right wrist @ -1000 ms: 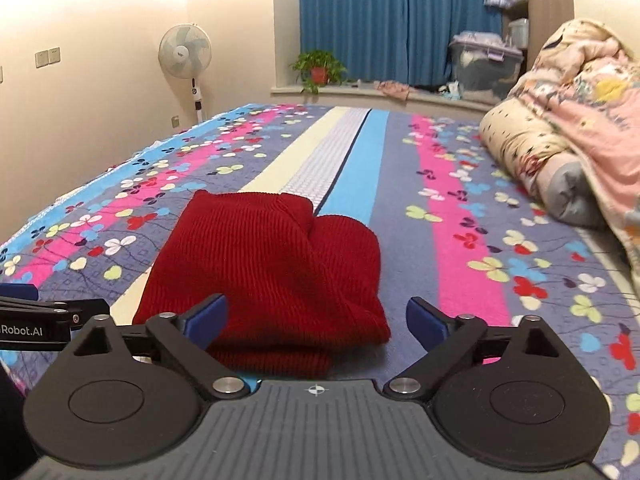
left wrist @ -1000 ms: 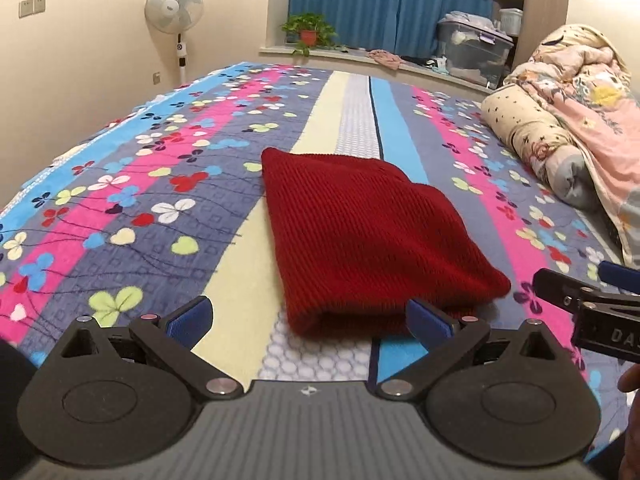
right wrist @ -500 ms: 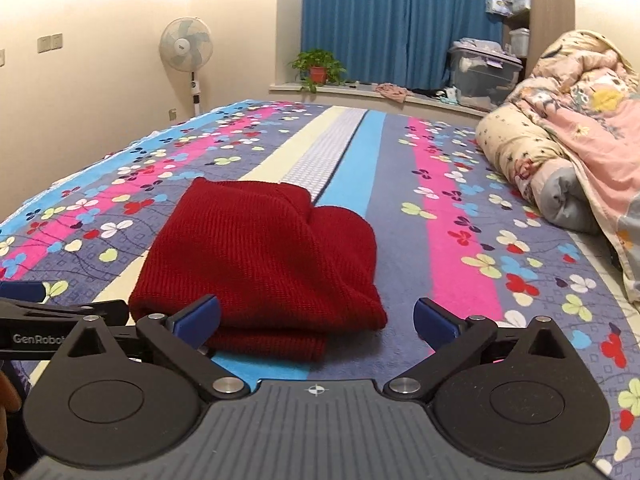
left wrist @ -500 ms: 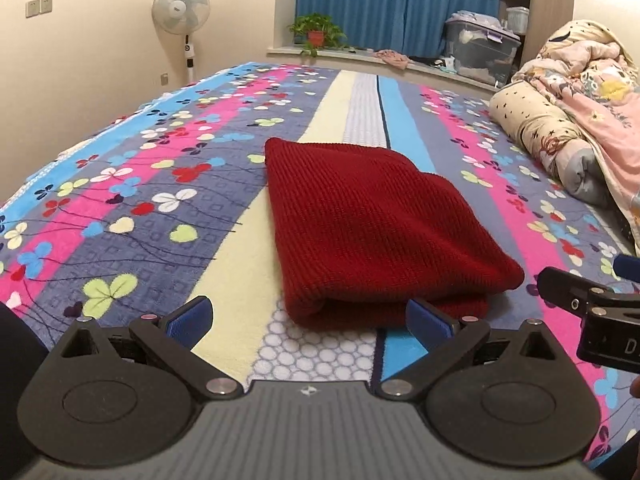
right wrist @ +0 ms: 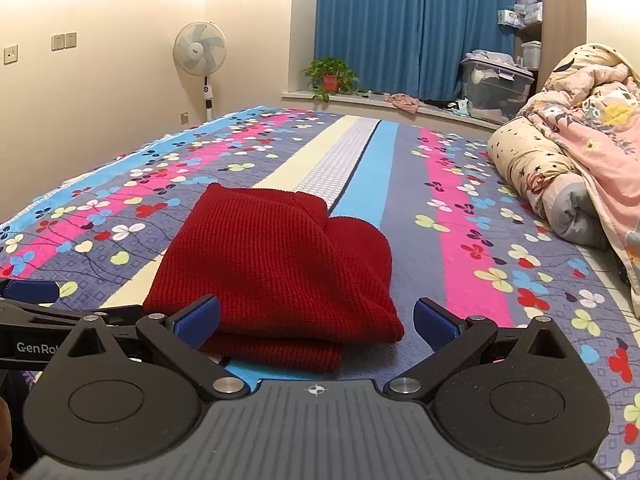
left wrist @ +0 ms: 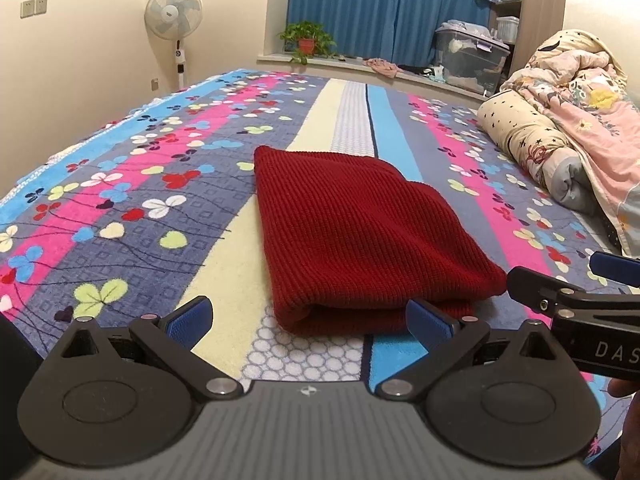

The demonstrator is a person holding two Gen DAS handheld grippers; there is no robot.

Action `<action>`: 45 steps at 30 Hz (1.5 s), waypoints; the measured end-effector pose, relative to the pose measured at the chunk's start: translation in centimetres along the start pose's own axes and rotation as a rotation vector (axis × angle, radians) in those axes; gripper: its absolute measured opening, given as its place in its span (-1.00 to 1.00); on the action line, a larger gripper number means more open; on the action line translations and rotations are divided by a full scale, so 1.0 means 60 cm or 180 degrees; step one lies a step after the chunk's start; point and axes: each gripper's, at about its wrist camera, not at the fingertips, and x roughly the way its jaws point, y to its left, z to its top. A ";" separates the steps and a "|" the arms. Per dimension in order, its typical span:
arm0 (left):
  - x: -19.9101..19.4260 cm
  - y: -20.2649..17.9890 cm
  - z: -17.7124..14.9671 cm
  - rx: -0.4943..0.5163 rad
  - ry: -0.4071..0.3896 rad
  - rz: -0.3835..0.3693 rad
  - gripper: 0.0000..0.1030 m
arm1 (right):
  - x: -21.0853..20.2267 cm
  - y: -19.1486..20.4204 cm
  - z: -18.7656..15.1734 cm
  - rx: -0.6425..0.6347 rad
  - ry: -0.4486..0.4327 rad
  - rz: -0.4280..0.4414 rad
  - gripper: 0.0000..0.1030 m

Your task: Fold small clothes

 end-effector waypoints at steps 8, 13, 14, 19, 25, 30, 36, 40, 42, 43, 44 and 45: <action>0.001 -0.003 -0.001 0.0037 -0.0013 0.0014 0.99 | 0.002 0.001 -0.001 -0.0006 0.0009 0.0020 0.98; 0.002 -0.002 -0.001 0.0042 -0.0008 0.0012 0.99 | 0.002 0.001 -0.001 -0.0007 0.0011 0.0020 0.98; 0.002 -0.001 -0.001 0.0039 -0.0005 0.0011 0.99 | 0.002 0.001 -0.001 -0.0008 0.0011 0.0019 0.98; 0.003 0.001 -0.001 0.0040 -0.0005 0.0014 0.99 | 0.002 0.001 -0.002 -0.0010 0.0012 0.0018 0.98; 0.003 0.001 -0.001 0.0040 -0.0005 0.0012 0.99 | 0.002 0.002 -0.002 -0.0012 0.0013 0.0019 0.98; 0.004 0.001 -0.001 0.0038 -0.0002 0.0013 0.99 | 0.002 0.002 -0.001 -0.0010 0.0016 0.0017 0.98; 0.004 0.001 -0.002 0.0038 0.0005 0.0016 0.99 | 0.002 0.002 -0.001 -0.0011 0.0020 0.0016 0.98; 0.005 0.002 -0.002 0.0036 0.0007 0.0018 0.99 | 0.002 0.003 0.000 -0.0011 0.0018 0.0016 0.98; 0.005 0.003 -0.003 0.0036 0.0009 0.0018 0.99 | 0.002 0.003 0.000 -0.0012 0.0021 0.0016 0.98; 0.005 0.002 -0.002 0.0036 0.0008 0.0018 0.99 | 0.002 0.003 -0.001 -0.0012 0.0023 0.0018 0.98; 0.005 0.002 -0.002 0.0036 0.0009 0.0018 0.99 | 0.002 0.003 0.000 -0.0013 0.0020 0.0017 0.98; 0.006 0.003 -0.003 0.0036 0.0012 0.0019 0.99 | 0.002 0.003 0.000 -0.0013 0.0021 0.0016 0.98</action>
